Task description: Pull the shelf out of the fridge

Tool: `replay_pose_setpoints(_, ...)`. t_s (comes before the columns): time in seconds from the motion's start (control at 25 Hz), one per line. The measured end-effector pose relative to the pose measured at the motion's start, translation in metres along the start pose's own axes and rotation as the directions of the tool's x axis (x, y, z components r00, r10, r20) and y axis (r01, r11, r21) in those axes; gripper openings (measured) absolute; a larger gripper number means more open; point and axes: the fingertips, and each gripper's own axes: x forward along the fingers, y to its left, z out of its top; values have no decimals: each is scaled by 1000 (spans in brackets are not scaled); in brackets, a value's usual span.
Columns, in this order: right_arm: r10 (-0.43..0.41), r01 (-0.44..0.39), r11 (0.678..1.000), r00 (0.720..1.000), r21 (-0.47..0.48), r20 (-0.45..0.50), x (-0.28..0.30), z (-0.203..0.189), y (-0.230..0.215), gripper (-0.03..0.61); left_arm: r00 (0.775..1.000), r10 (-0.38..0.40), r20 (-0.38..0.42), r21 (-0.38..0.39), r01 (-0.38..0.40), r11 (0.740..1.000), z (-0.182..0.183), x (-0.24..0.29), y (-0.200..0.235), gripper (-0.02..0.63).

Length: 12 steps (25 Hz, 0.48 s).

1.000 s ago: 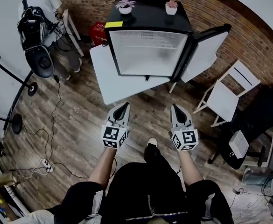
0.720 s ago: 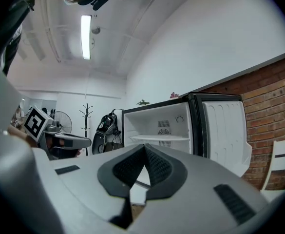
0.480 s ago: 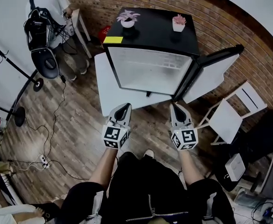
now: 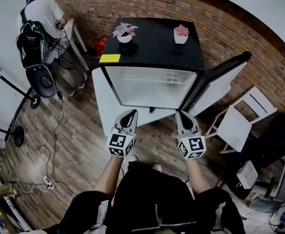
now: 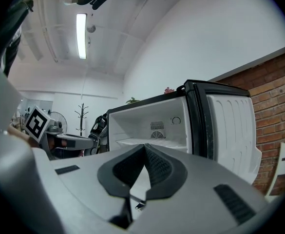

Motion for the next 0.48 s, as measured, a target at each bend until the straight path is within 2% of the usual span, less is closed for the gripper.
replay_pose_setpoints(0.48,-94,95,995,996,11,-7,40,-1,-2,5,995,-100,-9,-4,99,995,1,39,38,23)
